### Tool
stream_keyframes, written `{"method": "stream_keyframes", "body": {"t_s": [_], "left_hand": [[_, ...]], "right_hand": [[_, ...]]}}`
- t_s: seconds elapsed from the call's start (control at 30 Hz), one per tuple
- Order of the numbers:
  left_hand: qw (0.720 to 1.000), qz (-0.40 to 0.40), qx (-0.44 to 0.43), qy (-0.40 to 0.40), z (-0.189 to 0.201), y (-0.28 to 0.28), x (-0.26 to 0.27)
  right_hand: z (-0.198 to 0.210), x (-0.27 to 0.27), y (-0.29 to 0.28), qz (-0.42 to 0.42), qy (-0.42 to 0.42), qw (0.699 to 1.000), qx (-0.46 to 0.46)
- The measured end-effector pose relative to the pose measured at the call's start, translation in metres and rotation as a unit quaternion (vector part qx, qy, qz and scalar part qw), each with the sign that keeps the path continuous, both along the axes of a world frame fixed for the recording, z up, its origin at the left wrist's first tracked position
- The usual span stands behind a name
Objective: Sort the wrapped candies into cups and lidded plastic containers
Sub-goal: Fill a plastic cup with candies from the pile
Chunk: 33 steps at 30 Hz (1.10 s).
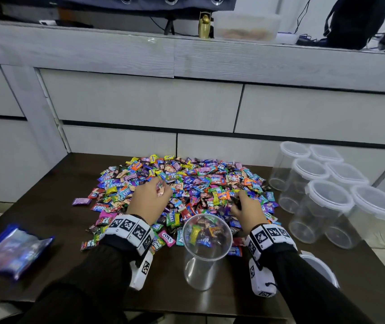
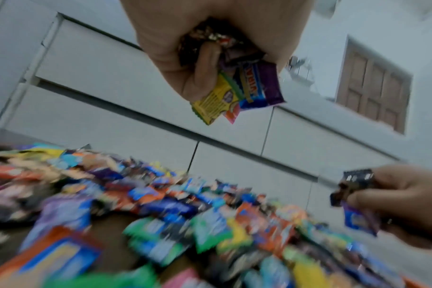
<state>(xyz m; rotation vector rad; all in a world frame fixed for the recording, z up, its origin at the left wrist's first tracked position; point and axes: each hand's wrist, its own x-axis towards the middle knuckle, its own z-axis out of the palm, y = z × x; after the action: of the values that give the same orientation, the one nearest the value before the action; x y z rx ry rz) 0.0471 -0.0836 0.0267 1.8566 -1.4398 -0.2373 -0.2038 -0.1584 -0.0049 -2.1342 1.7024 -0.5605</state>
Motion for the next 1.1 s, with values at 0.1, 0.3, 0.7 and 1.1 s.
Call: {"method": "stream_keyframes", "body": {"t_s": [0.1,0.3,0.7,1.1], "left_hand": [[0.995,-0.033,-0.077,0.045,0.026,0.008,-0.009],[0.971,-0.175,-0.152,0.059,0.066,0.043,-0.054],[0.902,-0.291,-0.054,-0.315,0.045,0.060,-0.094],[0.888,-0.284,-0.037,-0.359,0.045,0.058,-0.095]], "right_hand": [[0.006,-0.005,0.002,-0.013,-0.020,1.000,-0.010],[0.015,-0.013,0.009,-0.015,-0.030,0.999,-0.021],[0.020,-0.017,0.023,-0.012,-0.027,0.999,-0.040],[0.020,-0.015,0.027,0.002,-0.022,0.999,-0.032]]}}
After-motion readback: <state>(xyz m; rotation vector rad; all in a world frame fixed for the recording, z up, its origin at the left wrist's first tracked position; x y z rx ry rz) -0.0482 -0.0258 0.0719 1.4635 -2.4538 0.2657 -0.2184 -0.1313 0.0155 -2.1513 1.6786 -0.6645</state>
